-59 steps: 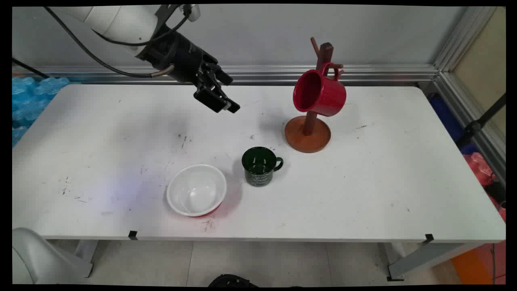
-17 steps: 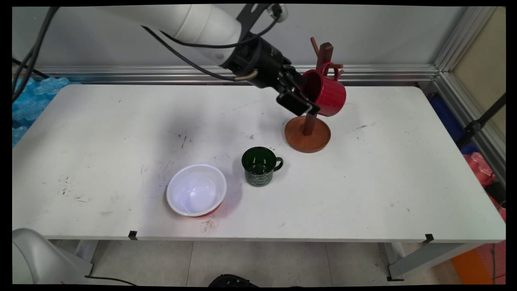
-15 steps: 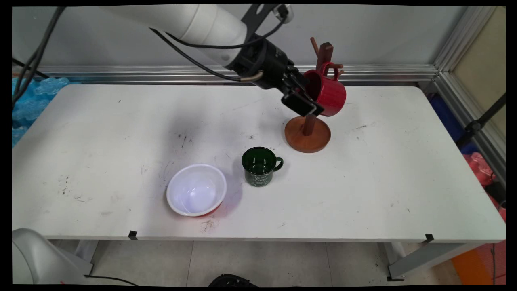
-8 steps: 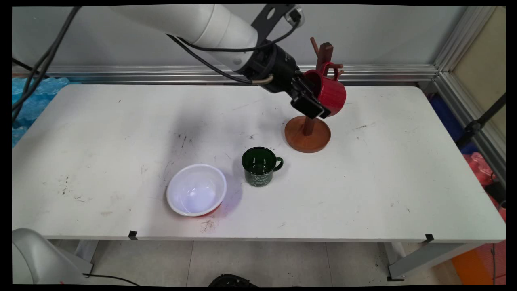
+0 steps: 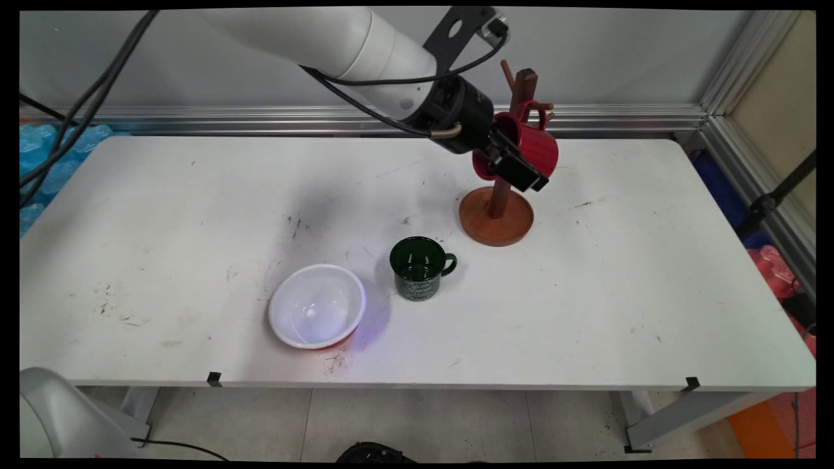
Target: Pick up the red mug from the rack
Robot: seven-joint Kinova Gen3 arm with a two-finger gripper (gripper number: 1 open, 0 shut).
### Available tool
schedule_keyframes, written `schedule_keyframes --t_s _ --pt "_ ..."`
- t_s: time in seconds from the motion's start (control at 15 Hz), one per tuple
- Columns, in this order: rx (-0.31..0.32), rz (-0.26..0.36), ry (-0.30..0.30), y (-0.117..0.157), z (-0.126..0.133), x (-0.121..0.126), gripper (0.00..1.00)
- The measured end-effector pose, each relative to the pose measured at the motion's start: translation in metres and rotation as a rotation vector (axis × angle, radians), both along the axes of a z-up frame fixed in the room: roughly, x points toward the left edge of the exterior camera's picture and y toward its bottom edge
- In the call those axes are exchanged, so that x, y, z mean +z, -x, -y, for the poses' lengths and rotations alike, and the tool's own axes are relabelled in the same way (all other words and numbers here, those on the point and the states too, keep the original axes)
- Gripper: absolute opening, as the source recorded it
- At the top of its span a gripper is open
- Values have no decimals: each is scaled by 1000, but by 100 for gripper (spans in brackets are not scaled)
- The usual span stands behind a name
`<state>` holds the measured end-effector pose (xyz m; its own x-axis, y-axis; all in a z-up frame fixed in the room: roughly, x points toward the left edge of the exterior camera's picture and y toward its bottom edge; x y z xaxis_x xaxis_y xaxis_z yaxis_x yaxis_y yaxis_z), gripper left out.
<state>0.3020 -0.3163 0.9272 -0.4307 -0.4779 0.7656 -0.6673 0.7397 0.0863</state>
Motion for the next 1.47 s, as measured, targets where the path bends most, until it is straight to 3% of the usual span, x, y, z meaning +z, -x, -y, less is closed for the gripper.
schedule_keyframes --t_s 0.73,1.33,1.4,1.47 --pt "142 -110 -94 12 8 -7 100" --pt "188 -152 -137 14 10 -11 100" --pt "193 -157 -140 15 10 -11 0" --pt "196 -162 -143 15 10 -12 0"
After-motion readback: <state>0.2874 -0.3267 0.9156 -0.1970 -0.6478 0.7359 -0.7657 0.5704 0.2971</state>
